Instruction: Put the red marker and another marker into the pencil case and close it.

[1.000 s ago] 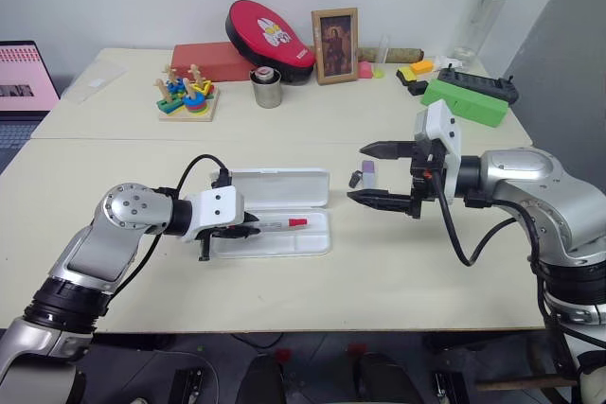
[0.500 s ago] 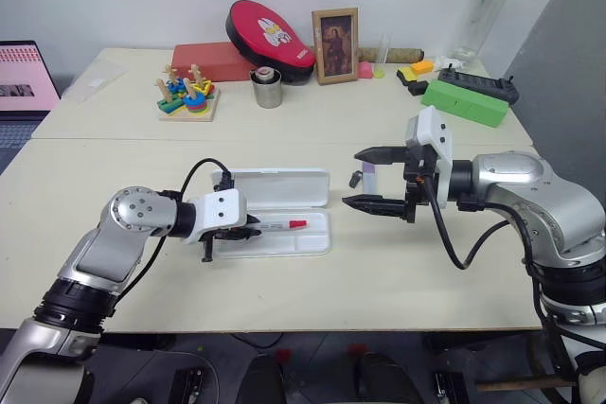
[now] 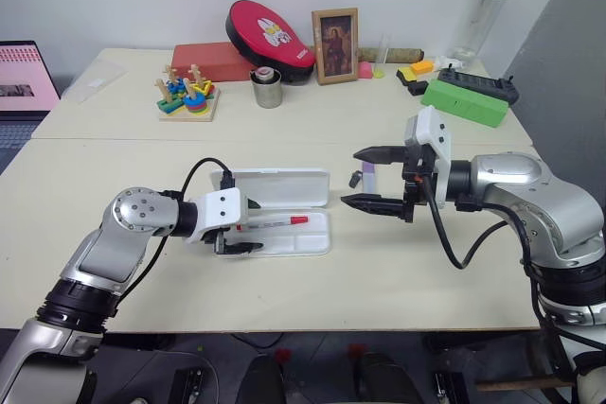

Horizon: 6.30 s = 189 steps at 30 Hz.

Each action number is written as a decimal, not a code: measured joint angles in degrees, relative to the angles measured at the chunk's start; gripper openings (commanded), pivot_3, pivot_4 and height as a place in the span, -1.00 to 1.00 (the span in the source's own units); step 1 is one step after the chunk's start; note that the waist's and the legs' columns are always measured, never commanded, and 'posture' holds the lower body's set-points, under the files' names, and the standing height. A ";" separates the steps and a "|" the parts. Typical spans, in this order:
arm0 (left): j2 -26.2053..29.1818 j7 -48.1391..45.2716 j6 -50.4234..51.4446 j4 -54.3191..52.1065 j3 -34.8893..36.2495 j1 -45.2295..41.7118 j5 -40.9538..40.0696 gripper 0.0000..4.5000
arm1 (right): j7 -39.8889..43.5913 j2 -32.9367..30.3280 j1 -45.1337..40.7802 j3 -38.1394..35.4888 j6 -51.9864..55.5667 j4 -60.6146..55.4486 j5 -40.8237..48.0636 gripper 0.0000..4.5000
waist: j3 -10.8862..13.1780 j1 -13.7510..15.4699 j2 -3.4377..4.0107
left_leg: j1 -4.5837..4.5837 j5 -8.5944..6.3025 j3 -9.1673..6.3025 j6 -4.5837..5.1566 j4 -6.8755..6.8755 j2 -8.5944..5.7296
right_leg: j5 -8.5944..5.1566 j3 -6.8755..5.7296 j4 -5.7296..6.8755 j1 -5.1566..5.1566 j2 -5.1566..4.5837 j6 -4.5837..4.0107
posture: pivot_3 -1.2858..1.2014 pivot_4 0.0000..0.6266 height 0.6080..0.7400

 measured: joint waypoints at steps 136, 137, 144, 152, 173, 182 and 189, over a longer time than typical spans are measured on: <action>-13.54 22.45 17.47 -33.23 37.36 50.35 -27.89 1.00 | 0.00 28.46 -12.88 36.09 -9.67 30.25 -30.47 -0.52 | -0.21 -1.22 -0.21 | 0.09 -0.03 0.00 -0.04 -0.10 0.06 | -0.16 -0.08 0.02 -0.34 -0.02 -0.27 | 0.03 -0.52 1.00; -13.54 22.61 17.53 -33.36 37.30 50.12 -27.90 1.00 | 0.01 28.55 -12.97 36.07 -9.92 30.52 -30.73 -0.52 | -0.21 -1.22 -0.21 | 0.09 -0.03 0.00 -0.04 -0.10 0.06 | -0.16 -0.08 0.02 -0.34 -0.02 -0.26 | 0.03 -0.52 1.00; -13.53 23.38 18.53 -33.48 36.14 48.68 -27.89 1.00 | 0.52 29.01 -13.13 35.51 -10.41 31.02 -31.58 -0.52 | -0.20 -1.22 -0.21 | 0.08 -0.03 0.00 -0.04 -0.10 0.06 | -0.15 -0.08 0.01 -0.34 -0.02 -0.26 | 0.03 -0.52 1.00; -13.46 23.28 18.56 -33.46 35.70 47.77 -27.89 1.00 | 1.37 29.03 -13.13 33.55 -10.10 30.70 -31.76 0.38 | -0.20 -1.22 -0.21 | 0.08 -0.03 0.00 -0.04 -0.10 0.06 | -0.15 -0.08 0.01 -0.33 -0.02 -0.25 | 0.03 -0.52 1.00; -18.84 27.95 22.49 -33.17 20.52 27.22 -27.97 1.00 | -8.10 27.41 -17.10 -2.65 2.81 15.41 -11.85 1.00 | -0.20 -0.24 -0.22 | 0.08 -0.01 -0.02 -0.04 0.03 0.02 | -0.01 -0.06 -0.03 -0.13 -0.02 -0.03 | 0.03 -0.52 1.00; -22.62 30.91 23.19 -30.24 14.15 19.49 -27.63 1.00 | -22.72 20.74 -10.39 -4.40 1.12 32.29 -21.10 1.00 | -0.30 -0.26 -0.31 | -0.01 -0.03 0.01 -0.01 -0.11 -0.02 | -0.03 0.03 -0.02 -0.08 -0.02 -0.10 | 0.03 -0.52 1.00; -22.32 29.49 22.76 -28.34 13.28 18.12 -27.10 1.00 | -31.18 26.40 -7.31 -1.82 2.83 36.83 -24.77 1.00 | -0.26 -1.53 -0.24 | 0.01 -0.03 -0.01 0.00 -0.10 -0.03 | -0.03 0.05 0.01 -0.08 -0.01 -0.10 | 0.03 -0.52 1.00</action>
